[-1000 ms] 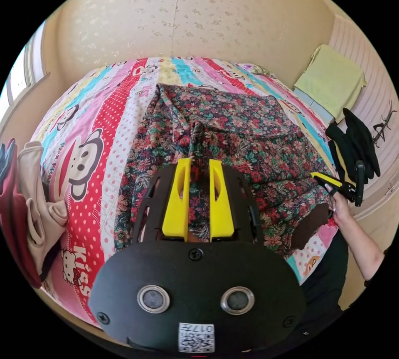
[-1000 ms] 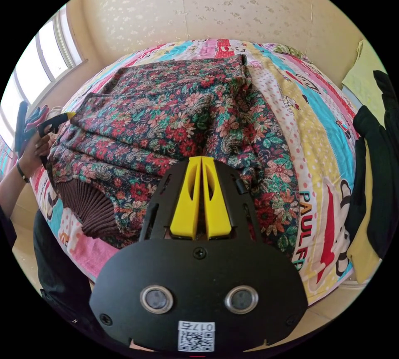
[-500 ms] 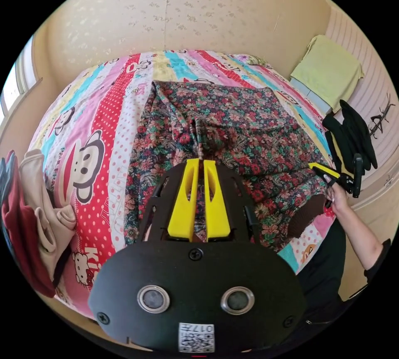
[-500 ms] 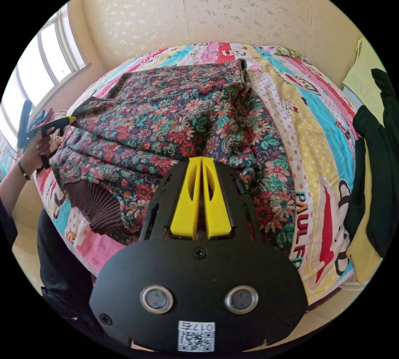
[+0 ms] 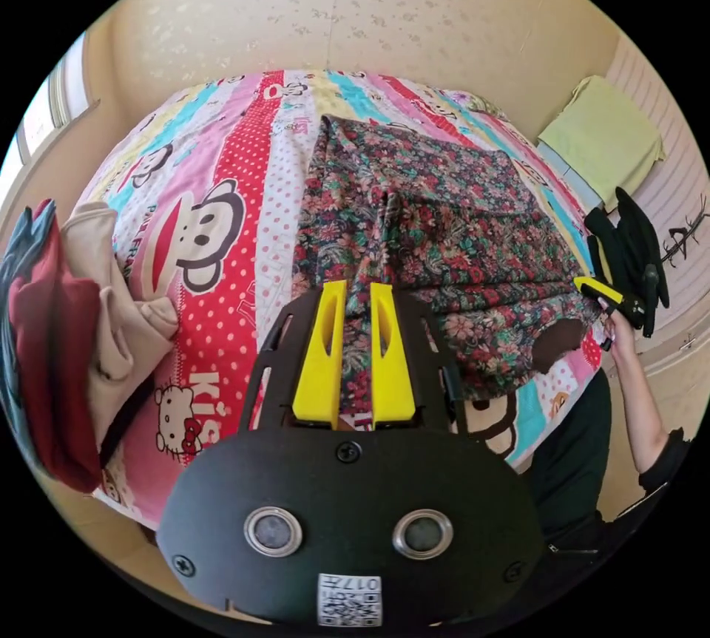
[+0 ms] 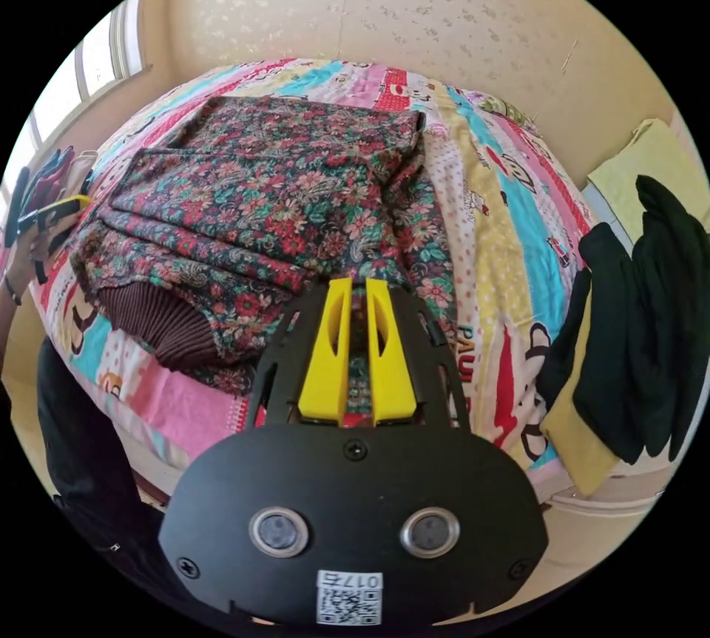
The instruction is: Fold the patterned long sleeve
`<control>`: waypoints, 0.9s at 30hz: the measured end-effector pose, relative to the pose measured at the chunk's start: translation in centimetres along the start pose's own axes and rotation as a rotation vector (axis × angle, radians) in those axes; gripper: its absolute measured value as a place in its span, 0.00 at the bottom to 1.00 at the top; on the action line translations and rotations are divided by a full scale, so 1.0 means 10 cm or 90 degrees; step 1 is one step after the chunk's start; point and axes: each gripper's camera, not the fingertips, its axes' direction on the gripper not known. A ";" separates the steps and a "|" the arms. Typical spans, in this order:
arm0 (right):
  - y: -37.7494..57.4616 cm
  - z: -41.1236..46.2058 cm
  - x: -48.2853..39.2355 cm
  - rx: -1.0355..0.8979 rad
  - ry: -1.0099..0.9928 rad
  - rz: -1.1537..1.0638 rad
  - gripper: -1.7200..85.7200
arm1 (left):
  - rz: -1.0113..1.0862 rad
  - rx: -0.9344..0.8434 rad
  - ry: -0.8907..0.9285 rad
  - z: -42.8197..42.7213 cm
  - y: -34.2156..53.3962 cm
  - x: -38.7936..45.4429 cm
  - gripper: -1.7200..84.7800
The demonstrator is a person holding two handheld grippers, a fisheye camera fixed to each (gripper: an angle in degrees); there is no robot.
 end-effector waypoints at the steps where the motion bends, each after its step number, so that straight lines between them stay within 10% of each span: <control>1: 0.13 -0.13 0.14 0.017 -0.001 0.025 0.06 | -0.006 0.010 -0.027 -0.13 0.16 -0.06 0.10; 12: 0.69 -0.10 0.99 -0.111 -0.003 0.110 0.10 | -0.160 -0.074 0.048 -0.03 0.88 -0.59 0.07; 20: 1.06 -0.58 1.38 0.125 -0.152 0.166 0.13 | -0.138 0.107 0.031 -0.32 0.92 -0.38 0.13; 27: 1.34 -0.11 1.67 0.086 -0.300 0.289 0.17 | -0.169 0.037 0.093 0.15 0.92 -0.43 0.16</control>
